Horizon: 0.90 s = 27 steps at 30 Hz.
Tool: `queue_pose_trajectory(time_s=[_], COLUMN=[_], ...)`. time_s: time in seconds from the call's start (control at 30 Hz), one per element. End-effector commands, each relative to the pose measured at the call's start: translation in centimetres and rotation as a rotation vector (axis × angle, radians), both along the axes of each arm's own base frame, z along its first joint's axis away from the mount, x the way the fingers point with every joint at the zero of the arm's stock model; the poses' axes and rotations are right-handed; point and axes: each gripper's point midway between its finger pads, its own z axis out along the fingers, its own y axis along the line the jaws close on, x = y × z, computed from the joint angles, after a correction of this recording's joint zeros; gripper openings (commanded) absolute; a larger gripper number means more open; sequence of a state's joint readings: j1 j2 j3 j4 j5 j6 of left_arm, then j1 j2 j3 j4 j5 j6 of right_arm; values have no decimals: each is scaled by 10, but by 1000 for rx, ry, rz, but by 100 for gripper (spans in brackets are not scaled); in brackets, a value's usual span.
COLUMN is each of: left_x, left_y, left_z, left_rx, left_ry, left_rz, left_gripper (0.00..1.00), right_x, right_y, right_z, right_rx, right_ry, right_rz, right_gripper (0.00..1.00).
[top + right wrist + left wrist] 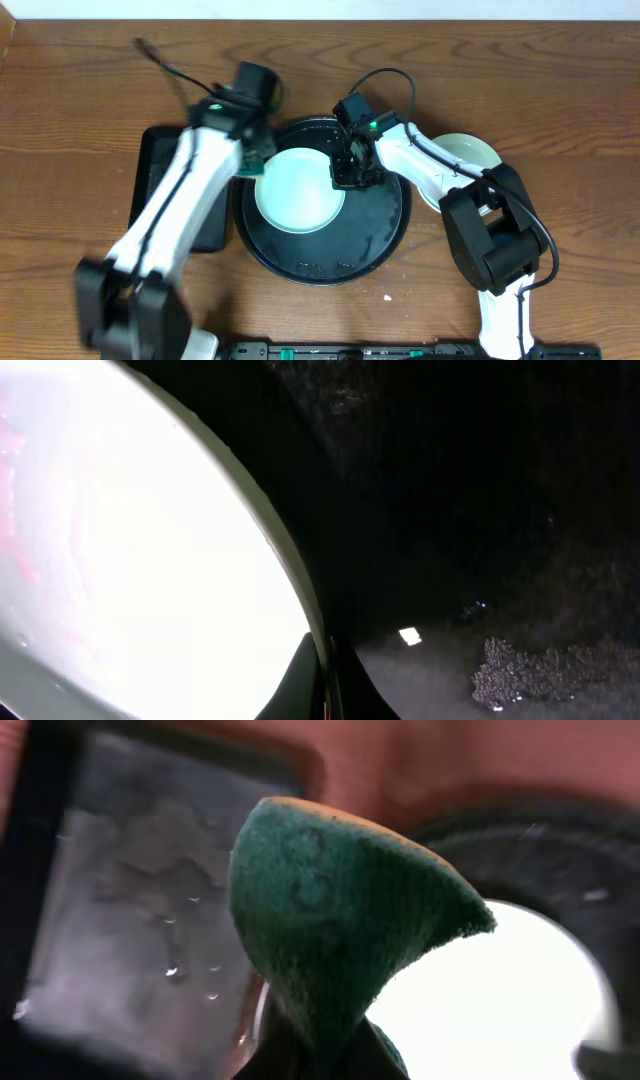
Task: Clean dirty plates on tray and stack at the side
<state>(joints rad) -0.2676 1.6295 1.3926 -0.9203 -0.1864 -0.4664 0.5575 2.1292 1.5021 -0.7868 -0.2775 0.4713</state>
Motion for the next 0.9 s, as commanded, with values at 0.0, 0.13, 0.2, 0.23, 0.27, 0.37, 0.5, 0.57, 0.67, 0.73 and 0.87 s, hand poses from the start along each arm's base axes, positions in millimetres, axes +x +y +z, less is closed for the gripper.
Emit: queue_pose_trajectory(time_s=[0.0, 0.13, 0.2, 0.23, 0.27, 0.37, 0.5, 0.57, 0.67, 0.73, 0.87], left_x=[-13, -32, -35, -37, -38, -38, -38, -39, -39, -39, -39], left_y=[31, 76, 88, 99, 102, 107, 108, 108, 108, 108, 108], left_z=[34, 40, 37, 36, 35, 35, 35, 35, 35, 35, 35], left_rx=[-27, -9, -7, -6, -6, -6, -7, -6, -6, -6, -6], left_ry=[-44, -9, 8, 16, 17, 17, 17, 18, 18, 18, 19], left_rz=[53, 149, 186, 218, 227, 244, 248, 248, 248, 248, 248], left_gripper=[7, 7, 8, 8, 8, 8, 8, 8, 8, 8, 8], right_x=[3, 23, 30, 34, 35, 32, 25, 21, 10, 2, -11], right_y=[-2, -15, -30, -44, -49, -55, -58, -58, -52, -46, -38], right_z=[12, 59, 83, 112, 125, 152, 184, 196, 223, 242, 265], right_rx=[11, -64, -162, -279, -332, -448, -637, -719, -874, -953, -1041], right_ry=[-48, -241, -347, -468, -521, -630, -786, -849, -988, -1080, -1193], right_rz=[90, 115, 115, 123, 128, 133, 134, 138, 143, 135, 120], right_gripper=[1, 1, 1, 1, 1, 1, 1, 1, 1, 1, 1])
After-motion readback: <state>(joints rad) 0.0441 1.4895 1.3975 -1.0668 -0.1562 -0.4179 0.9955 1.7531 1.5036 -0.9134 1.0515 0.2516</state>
